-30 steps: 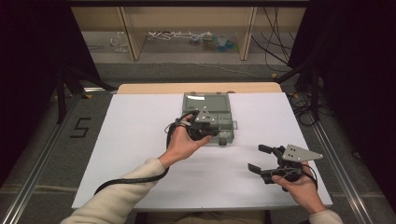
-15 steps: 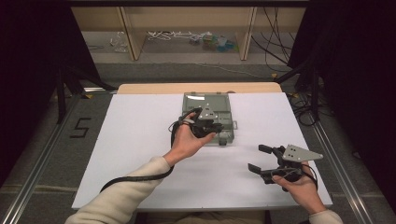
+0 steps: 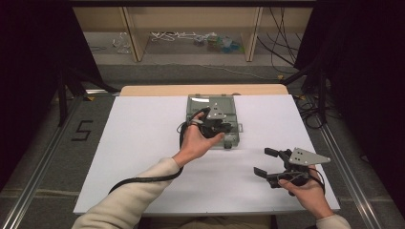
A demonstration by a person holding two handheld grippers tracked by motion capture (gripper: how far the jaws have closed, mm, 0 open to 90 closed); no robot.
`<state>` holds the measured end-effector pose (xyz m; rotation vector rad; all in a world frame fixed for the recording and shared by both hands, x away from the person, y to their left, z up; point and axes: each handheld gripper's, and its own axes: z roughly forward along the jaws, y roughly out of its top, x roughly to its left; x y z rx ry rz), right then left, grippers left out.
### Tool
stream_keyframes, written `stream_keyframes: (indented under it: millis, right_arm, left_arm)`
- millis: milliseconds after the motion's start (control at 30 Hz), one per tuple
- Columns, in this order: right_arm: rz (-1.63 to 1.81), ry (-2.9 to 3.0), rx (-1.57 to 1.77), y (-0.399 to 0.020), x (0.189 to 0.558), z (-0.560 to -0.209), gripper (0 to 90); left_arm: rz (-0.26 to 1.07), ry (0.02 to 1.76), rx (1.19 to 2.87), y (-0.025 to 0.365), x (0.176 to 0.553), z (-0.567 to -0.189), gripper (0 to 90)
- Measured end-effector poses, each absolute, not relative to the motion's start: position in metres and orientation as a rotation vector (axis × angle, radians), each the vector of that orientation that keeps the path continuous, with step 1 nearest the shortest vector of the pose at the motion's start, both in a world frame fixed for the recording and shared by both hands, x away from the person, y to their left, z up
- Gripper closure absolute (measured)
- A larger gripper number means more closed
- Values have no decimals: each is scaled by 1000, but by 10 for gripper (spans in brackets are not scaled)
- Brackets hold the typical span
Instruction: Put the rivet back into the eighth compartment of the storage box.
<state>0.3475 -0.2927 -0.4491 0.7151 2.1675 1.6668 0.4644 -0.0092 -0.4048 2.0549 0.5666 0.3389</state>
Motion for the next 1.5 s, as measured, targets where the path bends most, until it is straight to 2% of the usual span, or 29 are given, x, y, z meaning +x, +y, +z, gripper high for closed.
stream_keyframes:
  millis: [933, 1500]
  right_arm:
    - [1667, 2169, 715, -293, 347, -449, 165]
    - [1687, 2164, 709, -292, 348, -450, 165]
  left_arm:
    - [303, 599, 2045, -32, 481, -416, 827]
    - [292, 613, 2102, -39, 495, -423, 824]
